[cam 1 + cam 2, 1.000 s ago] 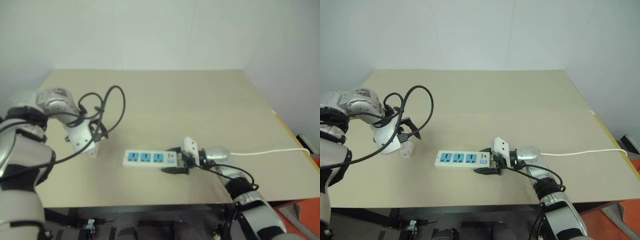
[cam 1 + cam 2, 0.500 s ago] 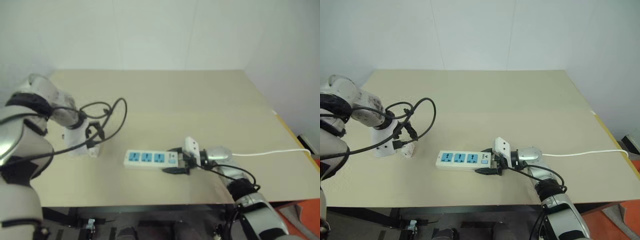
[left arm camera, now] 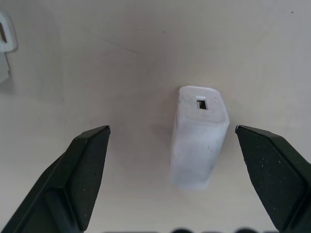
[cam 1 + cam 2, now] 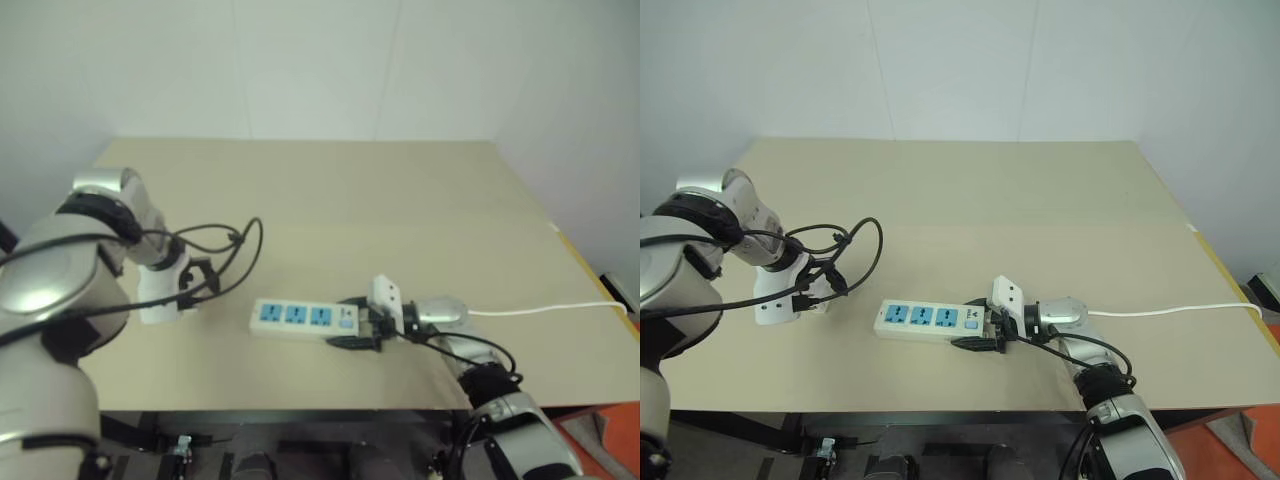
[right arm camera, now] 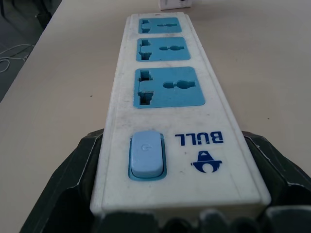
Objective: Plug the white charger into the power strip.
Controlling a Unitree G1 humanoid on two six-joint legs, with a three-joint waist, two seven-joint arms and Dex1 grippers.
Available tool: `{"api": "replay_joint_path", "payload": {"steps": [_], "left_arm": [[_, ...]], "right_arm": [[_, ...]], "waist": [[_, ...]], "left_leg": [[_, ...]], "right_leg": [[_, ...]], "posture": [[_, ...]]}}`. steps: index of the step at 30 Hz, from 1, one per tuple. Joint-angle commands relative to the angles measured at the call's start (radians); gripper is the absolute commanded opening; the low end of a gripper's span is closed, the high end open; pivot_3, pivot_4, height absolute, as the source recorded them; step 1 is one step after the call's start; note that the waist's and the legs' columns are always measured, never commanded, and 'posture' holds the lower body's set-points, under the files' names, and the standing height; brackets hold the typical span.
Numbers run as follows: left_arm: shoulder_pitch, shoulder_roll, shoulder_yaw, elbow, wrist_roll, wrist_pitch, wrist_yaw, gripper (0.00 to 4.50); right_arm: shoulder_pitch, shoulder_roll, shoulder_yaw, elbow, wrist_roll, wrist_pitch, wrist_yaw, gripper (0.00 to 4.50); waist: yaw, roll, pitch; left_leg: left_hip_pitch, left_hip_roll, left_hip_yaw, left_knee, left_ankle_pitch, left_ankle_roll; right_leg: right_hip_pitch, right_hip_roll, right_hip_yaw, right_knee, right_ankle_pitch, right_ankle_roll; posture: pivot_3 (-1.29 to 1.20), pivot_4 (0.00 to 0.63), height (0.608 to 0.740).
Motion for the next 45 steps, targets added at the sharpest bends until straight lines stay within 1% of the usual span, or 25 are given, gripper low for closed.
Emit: {"api": "replay_joint_path", "payload": {"steps": [1, 6, 9, 10, 16, 18, 19, 23, 26, 29, 32, 34, 36, 40, 42, 45], "left_arm": [[-0.019, -0.009, -0.04, 0.021, 0.027, 0.018, 0.061, 4.5], [-0.017, -0.028, -0.083, 0.033, 0.045, 0.029, 0.119, 4.5], [-0.014, -0.039, -0.108, 0.038, 0.052, 0.032, 0.148, 3.92], [-0.013, -0.041, -0.114, 0.04, 0.053, 0.033, 0.157, 3.7], [-0.009, -0.047, -0.147, 0.054, 0.055, 0.028, 0.18, 1.69], [-0.006, -0.047, -0.153, 0.058, 0.05, 0.021, 0.182, 1.08], [-0.006, -0.047, -0.156, 0.058, 0.051, 0.021, 0.185, 1.01], [-0.002, -0.04, -0.153, 0.061, 0.038, 0.02, 0.193, 1.01], [-0.003, -0.029, -0.097, 0.082, -0.027, 0.003, 0.172, 1.01], [-0.009, -0.008, -0.033, 0.112, -0.097, -0.007, 0.109, 1.01], [-0.007, 0.016, 0.041, 0.155, -0.179, -0.002, -0.042, 1.01], [0.023, 0.027, 0.168, 0.205, -0.32, 0.083, -0.206, 1.01], [0.066, 0.032, 0.296, 0.216, -0.453, 0.206, -0.348, 1.01], [0.128, 0.042, 0.452, 0.146, -0.591, 0.437, -0.438, 1.01], [0.149, 0.042, 0.515, 0.123, -0.651, 0.501, -0.502, 1.01], [0.184, 0.03, 0.604, 0.091, -0.733, 0.607, -0.554, 1.01]], "right_arm": [[0.013, -0.009, -0.006, -0.047, 0.007, 0.017, -0.008, 3.4], [0.032, -0.014, -0.008, -0.077, 0.013, 0.038, -0.023, 3.4], [0.043, -0.018, -0.01, -0.092, 0.016, 0.047, -0.032, 3.4], [0.045, -0.019, -0.01, -0.095, 0.017, 0.049, -0.034, 3.4], [0.052, -0.022, -0.012, -0.102, 0.016, 0.055, -0.051, 3.4], [0.051, -0.022, -0.011, -0.1, 0.016, 0.055, -0.057, 3.4], [0.05, -0.021, -0.011, -0.098, 0.017, 0.055, -0.059, 3.4], [0.038, -0.018, -0.012, -0.083, 0.013, 0.051, -0.067, 3.4], [0.032, -0.018, -0.013, -0.076, 0.014, 0.05, -0.068, 3.4], [0.029, -0.018, -0.012, -0.07, 0.014, 0.048, -0.066, 3.4], [0.025, -0.014, -0.01, -0.062, 0.014, 0.043, -0.065, 3.4], [0.02, -0.01, -0.008, -0.053, 0.012, 0.038, -0.065, 3.4], [0.016, -0.006, -0.008, -0.045, 0.011, 0.033, -0.067, 3.4], [0.013, -0.001, -0.008, -0.036, 0.012, 0.024, -0.07, 3.4], [0.012, 0.002, -0.008, -0.031, 0.011, 0.019, -0.071, 3.4], [0.005, 0.008, -0.009, -0.019, 0.01, 0.013, -0.074, 3.4]], "waist": [[0.001, 0.0, 0.0], [0.002, 0.0, 0.0], [0.003, 0.0, 0.0], [0.004, 0.0, 0.0], [0.007, 0.0, 0.0], [0.008, 0.0, 0.0], [0.008, 0.0, 0.0], [0.008, 0.0, 0.0], [0.008, 0.0, 0.0], [0.009, 0.0, 0.0], [0.008, 0.0, 0.0], [0.008, 0.0, 0.0], [0.008, 0.0, 0.0], [0.004, 0.0, 0.0], [0.003, 0.0, 0.0], [0.001, 0.0, 0.0]], "left_leg": [[0.0, 0.0, 0.0, 0.0, 0.0, 0.0], [0.0, 0.0, 0.0, 0.0, 0.0, 0.0], [0.0, 0.0, 0.0, 0.0, 0.0, 0.0], [0.0, 0.0, 0.0, 0.0, 0.0, 0.0], [0.0, 0.0, 0.0, 0.0, 0.0, 0.0], [0.0, 0.0, 0.0, 0.0, 0.0, 0.0], [0.0, -0.001, 0.0, 0.0, 0.0, 0.0], [0.001, -0.001, 0.0, 0.001, 0.0, 0.0], [0.001, -0.001, 0.0, 0.001, 0.0, 0.0], [0.0, -0.001, 0.0, 0.001, 0.0, 0.0], [0.0, -0.001, 0.0, 0.001, 0.0, 0.0], [0.0, -0.001, 0.0, 0.001, 0.0, 0.0], [0.001, -0.001, 0.0, 0.001, 0.0, 0.0], [0.001, -0.001, -0.001, 0.001, 0.0, 0.0], [0.001, 0.0, -0.001, 0.002, 0.0, 0.0], [0.002, -0.001, -0.001, 0.001, 0.0, 0.0]], "right_leg": [[0.0, 0.0, 0.0, 0.0, 0.0, 0.0], [0.0, 0.0, 0.0, 0.0, 0.0, 0.0], [0.0, 0.0, 0.0, 0.0, 0.0, 0.0], [0.0, 0.0, 0.0, 0.0, 0.0, 0.0], [0.0, 0.0, 0.0, 0.0, 0.0, 0.0], [0.0, 0.0, 0.0, 0.0, 0.0, 0.0], [0.0, 0.0, 0.0, 0.0, 0.0, 0.0], [0.001, 0.0, 0.0, 0.001, 0.0, 0.0], [0.001, 0.0, 0.0, 0.001, 0.0, 0.0], [0.001, 0.0, 0.0, 0.0, 0.0, 0.0], [0.001, 0.0, 0.0, 0.0, 0.0, 0.0], [0.001, 0.0, 0.0, 0.001, 0.0, 0.0], [0.001, 0.0, 0.0, 0.001, 0.0, 0.0], [0.002, 0.0, -0.001, 0.001, 0.0, 0.0], [0.002, 0.0, -0.001, 0.001, 0.0, 0.0], [0.002, 0.0, -0.001, 0.001, 0.0, 0.0]], "posture": [[0.0, 0.15, 0.74], [0.0, 0.15, 0.74], [0.0, 0.15, 0.74], [0.0, 0.15, 0.74], [0.0, 0.15, 0.74], [0.0, 0.15, 0.74], [0.0, 0.15, 0.74], [0.0, 0.15, 0.74], [0.0, 0.15, 0.74], [0.0, 0.15, 0.74], [0.0, 0.15, 0.74], [0.0, 0.15, 0.74], [0.0, 0.15, 0.74], [0.0, 0.15, 0.74], [0.0, 0.15, 0.74], [0.0, 0.15, 0.74]]}}
